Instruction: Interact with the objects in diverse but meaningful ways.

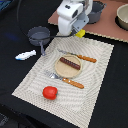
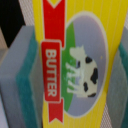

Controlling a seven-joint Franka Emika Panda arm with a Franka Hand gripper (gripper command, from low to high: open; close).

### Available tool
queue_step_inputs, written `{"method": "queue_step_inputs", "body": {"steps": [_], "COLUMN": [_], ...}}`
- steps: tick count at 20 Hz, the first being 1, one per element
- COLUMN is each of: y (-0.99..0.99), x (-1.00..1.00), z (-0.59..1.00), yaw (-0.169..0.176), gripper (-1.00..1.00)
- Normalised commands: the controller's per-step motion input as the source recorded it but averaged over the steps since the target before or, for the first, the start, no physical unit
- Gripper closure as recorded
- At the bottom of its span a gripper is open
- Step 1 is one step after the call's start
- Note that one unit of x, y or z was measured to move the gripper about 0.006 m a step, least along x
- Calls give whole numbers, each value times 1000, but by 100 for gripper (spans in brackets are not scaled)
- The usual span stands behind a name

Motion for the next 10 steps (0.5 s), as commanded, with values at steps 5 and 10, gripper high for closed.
{"method": "queue_step_inputs", "body": {"steps": [5,10], "y": [62,0], "x": [100,-4], "z": [88,421], "yaw": [4,0], "gripper": [100,-100]}}
